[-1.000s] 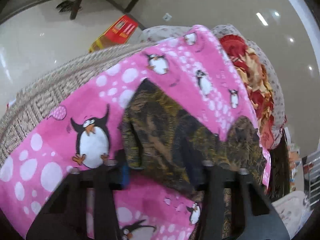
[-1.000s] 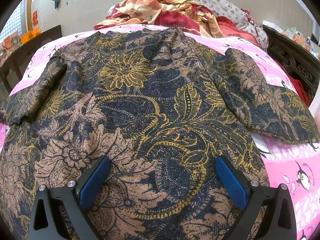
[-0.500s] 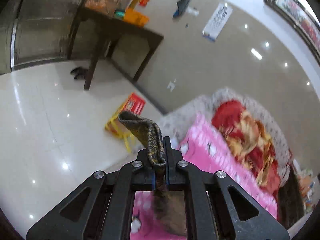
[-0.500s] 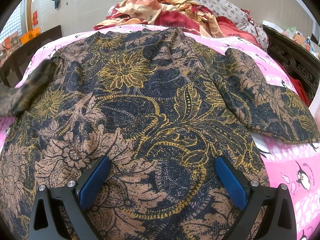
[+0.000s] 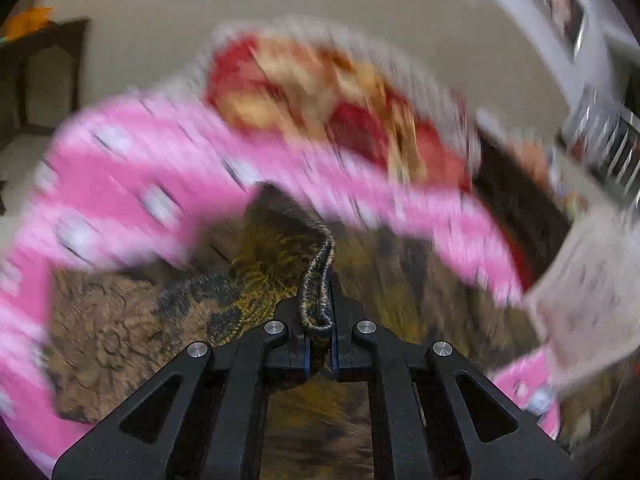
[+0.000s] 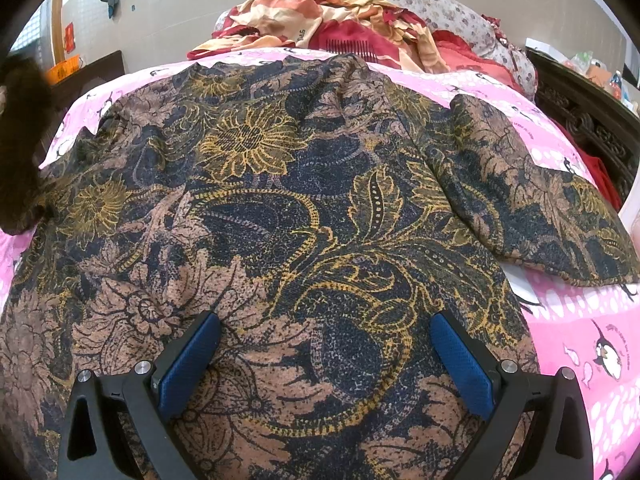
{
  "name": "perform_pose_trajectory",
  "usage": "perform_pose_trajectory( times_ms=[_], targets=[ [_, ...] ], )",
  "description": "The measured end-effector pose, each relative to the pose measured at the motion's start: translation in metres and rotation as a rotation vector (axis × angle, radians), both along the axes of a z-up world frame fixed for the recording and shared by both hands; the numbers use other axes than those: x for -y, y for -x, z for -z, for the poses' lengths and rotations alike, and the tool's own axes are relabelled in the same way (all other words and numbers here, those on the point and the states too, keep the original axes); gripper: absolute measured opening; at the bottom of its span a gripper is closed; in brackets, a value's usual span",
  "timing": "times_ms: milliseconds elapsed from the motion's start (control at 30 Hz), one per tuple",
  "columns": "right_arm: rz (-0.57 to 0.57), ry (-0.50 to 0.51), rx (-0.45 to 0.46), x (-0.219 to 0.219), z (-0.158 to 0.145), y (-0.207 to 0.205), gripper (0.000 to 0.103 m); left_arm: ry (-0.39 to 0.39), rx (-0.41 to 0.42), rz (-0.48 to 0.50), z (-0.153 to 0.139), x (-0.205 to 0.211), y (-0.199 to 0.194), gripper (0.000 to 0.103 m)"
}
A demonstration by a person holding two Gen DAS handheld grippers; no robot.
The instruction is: Fold small clothes
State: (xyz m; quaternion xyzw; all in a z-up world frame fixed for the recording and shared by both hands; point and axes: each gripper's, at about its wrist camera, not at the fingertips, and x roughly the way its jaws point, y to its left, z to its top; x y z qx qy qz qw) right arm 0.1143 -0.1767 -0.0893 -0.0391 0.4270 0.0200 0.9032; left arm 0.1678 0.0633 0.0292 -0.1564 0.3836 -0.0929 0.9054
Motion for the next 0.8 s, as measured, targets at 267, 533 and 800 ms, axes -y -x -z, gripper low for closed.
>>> perform_pose_trajectory(
  times_ms=[267, 533, 800],
  targets=[
    [-0.034, -0.136, 0.097, 0.011, -0.064, 0.001, 0.101, -0.101, -0.126, 0.117, 0.079, 0.072, 0.020, 0.017],
    [-0.341, -0.366, 0.028, -0.058, -0.053, -0.054, 0.061, -0.197, -0.054, 0.075, 0.089, 0.012, 0.091, 0.019],
    [-0.390, -0.474, -0.149, -0.097, 0.001, -0.101, 0.061, -0.095, -0.055, 0.018, 0.114, -0.009, 0.087, 0.019]
  ],
)
